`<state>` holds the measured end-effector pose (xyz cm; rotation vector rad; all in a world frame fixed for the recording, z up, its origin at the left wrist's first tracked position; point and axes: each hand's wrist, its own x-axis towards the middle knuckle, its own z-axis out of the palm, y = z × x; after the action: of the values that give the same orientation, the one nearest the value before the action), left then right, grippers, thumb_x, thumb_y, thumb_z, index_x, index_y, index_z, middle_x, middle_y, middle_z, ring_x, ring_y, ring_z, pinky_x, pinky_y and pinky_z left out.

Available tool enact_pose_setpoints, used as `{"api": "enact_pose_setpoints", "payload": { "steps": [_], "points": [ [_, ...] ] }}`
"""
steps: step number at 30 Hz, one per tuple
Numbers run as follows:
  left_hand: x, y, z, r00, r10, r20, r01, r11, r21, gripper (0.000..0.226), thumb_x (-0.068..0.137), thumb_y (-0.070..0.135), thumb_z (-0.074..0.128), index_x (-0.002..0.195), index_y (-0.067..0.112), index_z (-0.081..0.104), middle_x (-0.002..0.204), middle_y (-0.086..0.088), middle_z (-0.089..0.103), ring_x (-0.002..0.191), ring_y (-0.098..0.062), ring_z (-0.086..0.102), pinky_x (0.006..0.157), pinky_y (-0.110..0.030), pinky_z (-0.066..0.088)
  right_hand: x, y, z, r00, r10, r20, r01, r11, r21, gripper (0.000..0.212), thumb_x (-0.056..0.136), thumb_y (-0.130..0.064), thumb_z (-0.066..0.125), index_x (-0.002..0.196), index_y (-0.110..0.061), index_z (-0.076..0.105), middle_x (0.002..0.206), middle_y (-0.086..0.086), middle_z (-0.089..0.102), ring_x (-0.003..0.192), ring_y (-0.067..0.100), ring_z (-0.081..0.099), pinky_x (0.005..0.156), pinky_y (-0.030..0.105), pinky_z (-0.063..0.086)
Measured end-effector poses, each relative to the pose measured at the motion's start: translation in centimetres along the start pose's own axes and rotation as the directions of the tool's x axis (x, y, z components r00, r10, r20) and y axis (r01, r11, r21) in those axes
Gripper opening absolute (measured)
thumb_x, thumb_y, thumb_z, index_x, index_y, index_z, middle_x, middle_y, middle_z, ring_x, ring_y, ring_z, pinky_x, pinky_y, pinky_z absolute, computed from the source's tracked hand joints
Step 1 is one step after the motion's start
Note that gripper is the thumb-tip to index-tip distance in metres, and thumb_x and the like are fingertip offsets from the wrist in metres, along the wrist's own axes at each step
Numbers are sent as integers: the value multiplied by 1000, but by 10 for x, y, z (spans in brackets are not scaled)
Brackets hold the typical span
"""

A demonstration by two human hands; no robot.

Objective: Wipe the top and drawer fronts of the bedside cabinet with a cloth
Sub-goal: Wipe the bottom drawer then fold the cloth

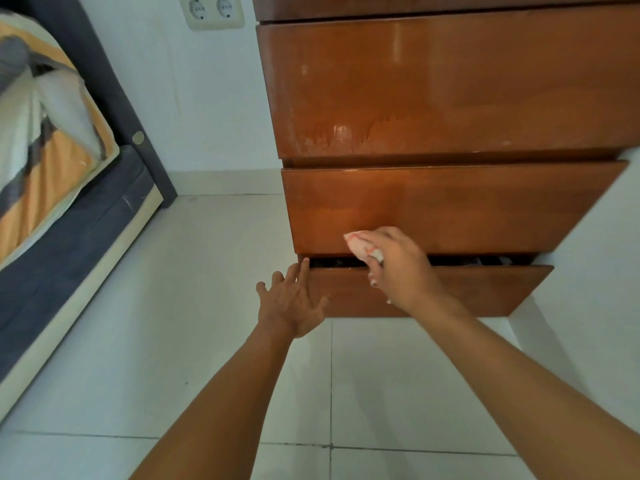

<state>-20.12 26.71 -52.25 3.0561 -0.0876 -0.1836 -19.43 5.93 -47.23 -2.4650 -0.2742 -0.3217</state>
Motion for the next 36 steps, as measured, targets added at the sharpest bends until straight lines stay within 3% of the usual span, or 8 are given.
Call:
{"api": "enact_pose_setpoints", "payload": {
  "steps": [3, 5, 8, 11, 14, 21, 26, 36],
  "points": [
    [-1, -8, 5, 998, 51, -21, -50, 998, 27, 77, 97, 62, 30, 162, 26, 9, 168, 3, 19, 150, -31, 21, 119, -63, 17, 5, -8, 56, 985, -92, 143, 119, 974, -195, 54, 96, -8, 59, 148, -24, 52, 143, 2, 51, 125, 28, 51, 106, 41, 47],
    [0, -15, 10, 997, 77, 8, -77, 996, 54, 75, 100, 63, 24, 162, 29, 1, 171, 3, 7, 156, -34, 3, 120, -65, 5, -2, -4, 87, 949, -113, 294, 217, 911, -349, 71, 96, -22, 65, 159, -22, 33, 159, 5, 38, 146, 31, 35, 122, 46, 30],
    [2, -19, 18, 994, 99, 39, -101, 993, 66, 76, 100, 67, 12, 161, 29, -11, 171, 4, -8, 156, -34, -14, 120, -64, -4, -14, 7, 111, 960, -91, 264, 198, 889, -413, 74, 100, -39, 58, 163, -23, 22, 166, 5, 30, 156, 31, 20, 129, 51, 10],
    [0, -15, 22, 995, 101, 22, -100, 995, -22, 78, 98, 68, 5, 161, 26, -12, 170, 2, -11, 155, -30, -17, 121, -60, -8, -14, 11, 117, 979, -100, 179, 169, 888, -427, 60, 105, -49, 35, 159, -22, 32, 159, 6, 41, 152, 31, 29, 127, 53, 18],
    [-4, -9, 23, 992, 126, -2, -126, 990, -67, 83, 94, 72, -3, 161, 25, -13, 170, 1, -13, 155, -26, -17, 122, -57, -8, -19, 19, 114, 985, -77, 155, 137, 893, -429, 65, 103, -53, 21, 159, -22, 32, 157, 6, 43, 150, 31, 32, 126, 53, 21],
    [8, 31, 28, 987, 160, -22, -161, 982, -101, 101, 80, 79, -15, 163, 21, -4, 171, 0, -7, 156, -21, -13, 125, -54, -8, -31, 69, 77, 996, -32, 88, 68, 898, -435, 60, 105, -49, 35, 158, -21, 35, 158, 9, 42, 151, 32, 32, 126, 51, 23],
    [14, 74, 28, 980, 197, -15, -198, 973, -123, 97, 86, 78, -9, 163, 19, 3, 171, -2, -1, 157, -20, -10, 124, -50, -11, -40, 118, 32, 997, 47, 55, -15, 873, -487, 57, 104, -46, 34, 155, -20, 37, 155, 10, 44, 148, 33, 35, 124, 50, 25],
    [17, 76, 32, 988, 153, -4, -153, 985, -75, 95, 85, 79, -10, 163, 26, -2, 171, 3, -5, 157, -18, -12, 121, -61, -10, -46, 218, -49, 990, 126, -59, -136, 789, -599, 44, 98, -39, 45, 129, -11, 57, 121, 17, 61, 115, 39, 53, 102, 55, 43]
  ]
}}
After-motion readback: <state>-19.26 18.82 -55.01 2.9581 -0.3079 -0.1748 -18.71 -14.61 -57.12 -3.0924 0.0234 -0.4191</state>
